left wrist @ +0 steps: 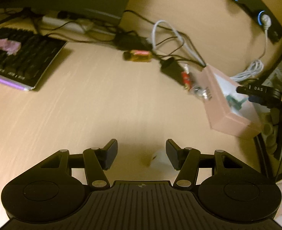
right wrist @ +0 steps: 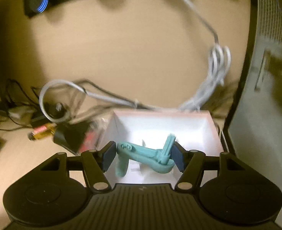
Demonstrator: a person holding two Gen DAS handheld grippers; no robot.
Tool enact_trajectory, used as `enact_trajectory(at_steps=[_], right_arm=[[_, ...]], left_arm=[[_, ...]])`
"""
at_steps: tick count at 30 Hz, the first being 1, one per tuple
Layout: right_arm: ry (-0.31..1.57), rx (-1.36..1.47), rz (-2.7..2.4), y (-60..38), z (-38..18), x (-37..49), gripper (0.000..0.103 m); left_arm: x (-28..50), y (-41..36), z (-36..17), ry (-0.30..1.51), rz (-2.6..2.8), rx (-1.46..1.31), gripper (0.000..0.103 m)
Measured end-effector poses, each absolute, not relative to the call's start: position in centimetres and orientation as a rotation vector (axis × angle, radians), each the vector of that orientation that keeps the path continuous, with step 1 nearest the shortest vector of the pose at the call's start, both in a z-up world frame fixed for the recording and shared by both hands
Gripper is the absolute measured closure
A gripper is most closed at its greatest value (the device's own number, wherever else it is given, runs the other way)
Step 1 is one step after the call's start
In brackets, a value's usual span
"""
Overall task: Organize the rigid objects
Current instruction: 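Lower the teal crank handle into the pink box and open the right tool, then grasp the black rubber cup with the right tool while the left tool approaches the small white plug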
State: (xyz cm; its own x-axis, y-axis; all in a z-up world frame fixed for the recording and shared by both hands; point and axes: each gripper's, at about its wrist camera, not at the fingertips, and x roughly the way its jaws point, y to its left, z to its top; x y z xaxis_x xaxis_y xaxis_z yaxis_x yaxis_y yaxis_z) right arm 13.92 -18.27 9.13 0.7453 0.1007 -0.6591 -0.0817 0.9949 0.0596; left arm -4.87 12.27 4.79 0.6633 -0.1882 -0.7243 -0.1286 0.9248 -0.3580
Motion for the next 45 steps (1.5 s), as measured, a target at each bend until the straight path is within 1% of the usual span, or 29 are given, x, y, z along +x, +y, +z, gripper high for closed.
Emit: enact_trajectory(at_steps=[5, 10, 14, 18, 23, 28, 31, 34, 36, 39, 45], right_arm=[[0.752, 0.022, 0.065, -18.8, 8.1, 13.3, 0.038], [0.694, -0.064, 0.017, -19.0, 8.7, 10.6, 0.038], [0.672, -0.048, 0.006, -19.9, 9.2, 8.1, 0.037], [0.699, -0.028, -0.014, -20.4, 8.8, 5.9, 0.037], [0.691, -0.154, 0.002, -18.8, 7.8, 1.7, 0.037], [0.725, -0.197, 0.031, -16.9, 6.6, -1.3, 0.037], [0.746, -0.212, 0.04, -15.9, 6.2, -2.6, 0.037], [0.748, -0.248, 0.035, -15.0, 5.9, -3.8, 0.037], [0.75, -0.268, 0.029, -14.7, 5.7, -4.5, 0.037], [0.762, -0.259, 0.037, -14.8, 5.7, -5.1, 0.037], [0.76, -0.19, 0.164, -14.5, 6.6, -5.4, 0.037]], left_arm=[[-3.7, 11.9, 4.1, 0.884, -0.044, -0.383, 0.043], [-1.5, 10.2, 4.0, 0.885, -0.107, -0.33, 0.043], [1.0, 8.8, 3.8, 0.871, -0.157, -0.271, 0.043], [4.1, 7.7, 3.9, 0.86, -0.225, -0.208, 0.043], [8.0, 6.4, 4.9, 0.778, -0.323, -0.081, 0.043], [13.7, 4.2, 6.2, 0.708, -0.423, 0.078, 0.043], [17.5, 3.2, 6.5, 0.727, -0.405, 0.136, 0.043], [20.5, 3.4, 6.4, 0.78, -0.335, 0.08, 0.043], [20.6, 4.0, 6.6, 0.792, -0.342, 0.012, 0.043], [18.2, 4.9, 7.0, 0.797, -0.437, -0.027, 0.043], [9.0, 7.0, 6.6, 0.844, -0.615, -0.022, 0.043]])
